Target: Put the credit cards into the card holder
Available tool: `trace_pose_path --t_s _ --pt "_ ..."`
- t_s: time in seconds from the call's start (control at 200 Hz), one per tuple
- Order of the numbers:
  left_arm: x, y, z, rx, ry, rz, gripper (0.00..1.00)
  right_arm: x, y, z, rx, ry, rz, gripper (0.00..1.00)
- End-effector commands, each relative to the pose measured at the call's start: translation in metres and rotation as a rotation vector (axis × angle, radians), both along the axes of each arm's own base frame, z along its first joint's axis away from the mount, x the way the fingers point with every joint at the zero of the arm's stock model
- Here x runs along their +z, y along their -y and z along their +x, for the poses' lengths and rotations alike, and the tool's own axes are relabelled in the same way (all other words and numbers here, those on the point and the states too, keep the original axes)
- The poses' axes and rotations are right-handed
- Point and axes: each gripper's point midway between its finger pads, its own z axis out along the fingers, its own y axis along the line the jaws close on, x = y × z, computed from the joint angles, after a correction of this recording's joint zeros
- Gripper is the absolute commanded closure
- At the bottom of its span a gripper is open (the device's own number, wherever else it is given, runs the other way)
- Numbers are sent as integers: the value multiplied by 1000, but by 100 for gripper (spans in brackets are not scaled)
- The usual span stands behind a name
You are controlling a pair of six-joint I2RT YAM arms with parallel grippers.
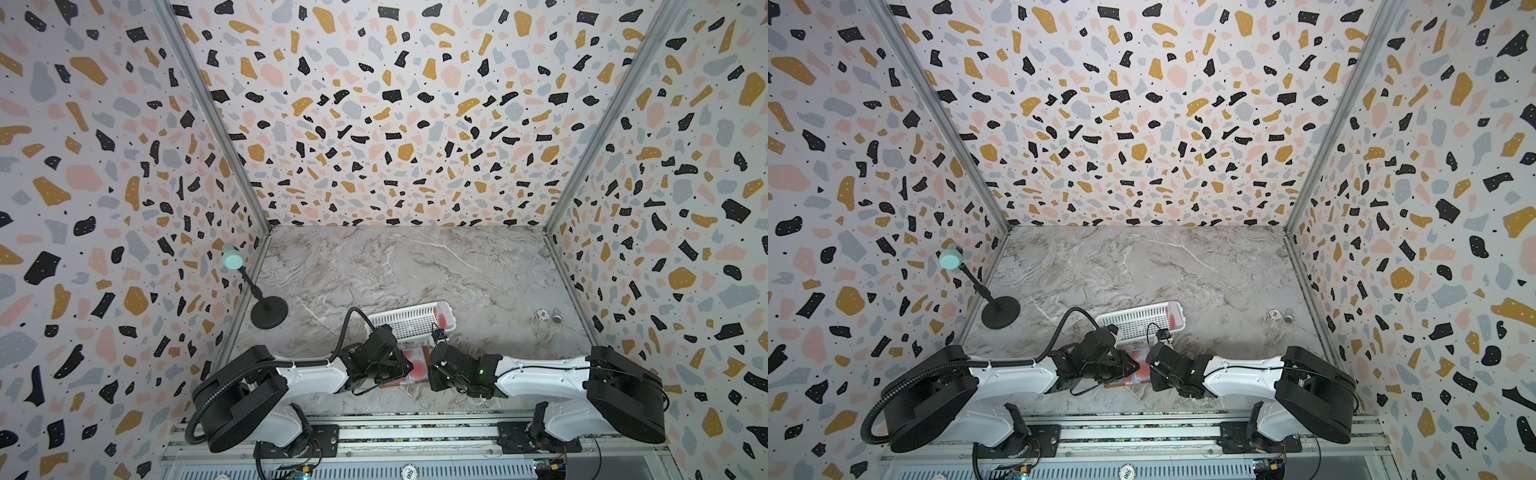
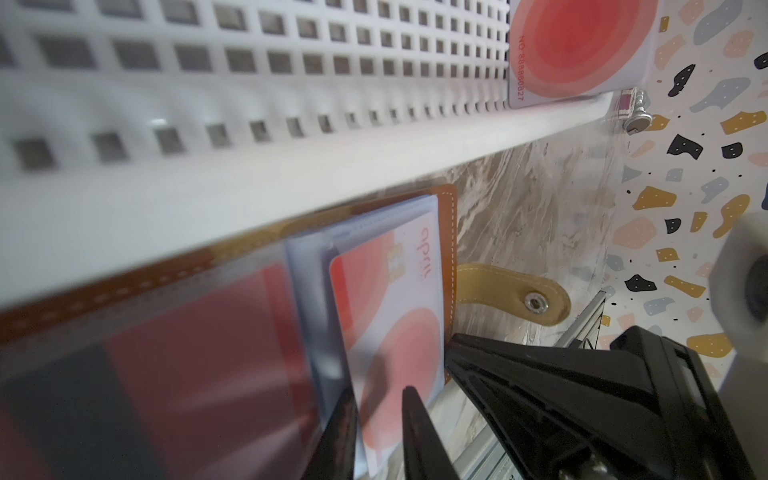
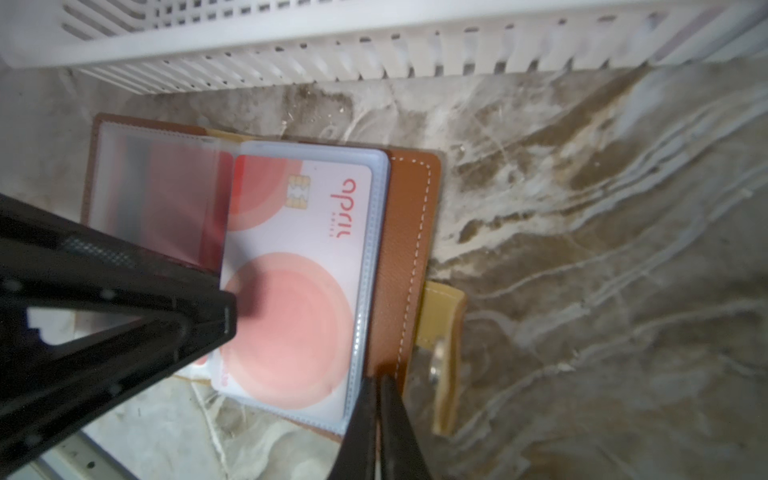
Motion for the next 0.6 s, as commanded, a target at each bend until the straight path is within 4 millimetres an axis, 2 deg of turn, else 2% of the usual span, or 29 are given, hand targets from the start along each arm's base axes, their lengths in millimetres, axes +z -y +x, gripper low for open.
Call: trace_pose_path --t_s 0.0,0.285,0.596 --pt "7 8 1 -24 21 -13 77 -6 11 -3 -12 -11 -28 92" --pt "3 -11 2 -1 42 87 77 14 11 -2 -8 27 30 92" --pt "5 -6 4 -22 62 102 86 33 4 -3 13 26 183 90"
